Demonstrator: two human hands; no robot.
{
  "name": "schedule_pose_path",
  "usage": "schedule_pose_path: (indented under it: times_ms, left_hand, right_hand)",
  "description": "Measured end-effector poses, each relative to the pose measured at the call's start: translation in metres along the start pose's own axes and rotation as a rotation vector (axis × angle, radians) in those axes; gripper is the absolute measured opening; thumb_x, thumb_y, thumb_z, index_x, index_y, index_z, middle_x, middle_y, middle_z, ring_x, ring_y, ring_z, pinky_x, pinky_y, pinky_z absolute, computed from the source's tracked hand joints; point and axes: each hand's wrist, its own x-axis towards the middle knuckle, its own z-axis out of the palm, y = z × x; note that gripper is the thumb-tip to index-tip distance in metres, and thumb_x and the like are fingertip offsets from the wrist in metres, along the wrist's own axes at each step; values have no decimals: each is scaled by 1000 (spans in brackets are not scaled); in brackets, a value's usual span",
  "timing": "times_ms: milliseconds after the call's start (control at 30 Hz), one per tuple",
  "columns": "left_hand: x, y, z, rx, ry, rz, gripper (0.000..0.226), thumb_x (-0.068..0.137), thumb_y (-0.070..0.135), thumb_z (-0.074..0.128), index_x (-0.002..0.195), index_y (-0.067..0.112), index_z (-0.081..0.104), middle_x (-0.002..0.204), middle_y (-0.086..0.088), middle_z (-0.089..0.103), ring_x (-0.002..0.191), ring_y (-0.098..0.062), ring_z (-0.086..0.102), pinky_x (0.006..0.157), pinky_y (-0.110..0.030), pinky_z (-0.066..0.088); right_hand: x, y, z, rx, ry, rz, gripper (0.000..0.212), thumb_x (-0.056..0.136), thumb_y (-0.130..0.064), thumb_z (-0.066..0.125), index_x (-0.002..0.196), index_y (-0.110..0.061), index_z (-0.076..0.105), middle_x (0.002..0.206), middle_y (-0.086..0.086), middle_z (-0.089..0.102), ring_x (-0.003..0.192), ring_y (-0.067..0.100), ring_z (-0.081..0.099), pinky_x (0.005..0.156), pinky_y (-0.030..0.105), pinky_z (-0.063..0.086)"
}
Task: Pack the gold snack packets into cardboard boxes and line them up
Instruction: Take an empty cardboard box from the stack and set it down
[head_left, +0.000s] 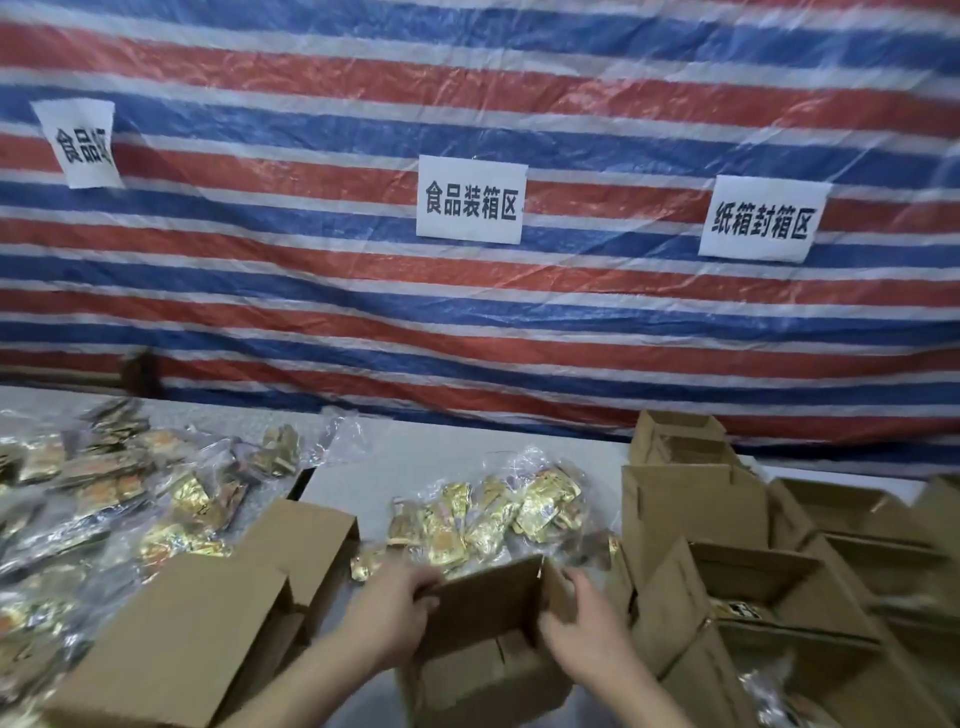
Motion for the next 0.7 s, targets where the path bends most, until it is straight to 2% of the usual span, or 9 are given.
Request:
schedule_pose_path:
  times_ms: [67,167,233,300,367,533,700]
  left_hand:
    - [-9,-10,30,-24,-91,2,17,94,17,56,100,23,71,105,6,68,100,-10,59,83,-20,43]
    - [-22,-20,70,-56,-194,-17,20,93,13,57,105,18,72,110,3,69,107,-11,59,81,-16,40]
    - [-32,-26,92,-93,-230,-56,18,93,11,56,99,19,71,105,3,68,104,-11,59,78,-16,38]
    - [-43,-34,110,-104,-222,-74,18,92,10,55,97,19,70,101,2,67,103,-12,59,76,-15,36]
    - [-55,-42,125,-89,-211,-78,18,92,9,55,101,13,70,108,-3,68,107,-16,59,80,-16,36]
    - [-91,-52,141,-69,-171,-99,18,95,17,54,107,13,67,114,-4,61,107,-21,57,91,-23,40]
    - [-117,-59,157,-59,-67,-79,15,93,36,57,93,21,62,93,7,54,89,-13,56,75,-18,39]
  right_hand:
    - [-16,26,11,-163,-120,14,61,76,-35,55,135,-34,40,114,-8,64,103,12,61,92,29,50]
    - [-33,61,33,-346,-89,77,55,85,-41,52,136,-33,33,123,-2,62,113,19,59,92,27,46]
    - [-42,77,51,-389,-79,126,48,91,-41,48,135,-30,33,123,-1,62,110,18,60,86,27,46]
    - [-51,90,66,-412,-69,154,30,94,-40,44,120,-26,38,117,0,63,106,20,62,83,29,46]
    - [-64,101,81,-449,-53,163,17,95,-37,39,107,-25,38,111,0,64,104,21,63,80,31,46]
    - [-101,111,106,-506,-20,189,24,98,-30,38,118,-16,41,108,4,66,99,26,65,69,31,43]
    - [-109,110,111,-475,22,176,16,96,-34,40,105,-22,37,98,0,65,90,23,65,64,30,42]
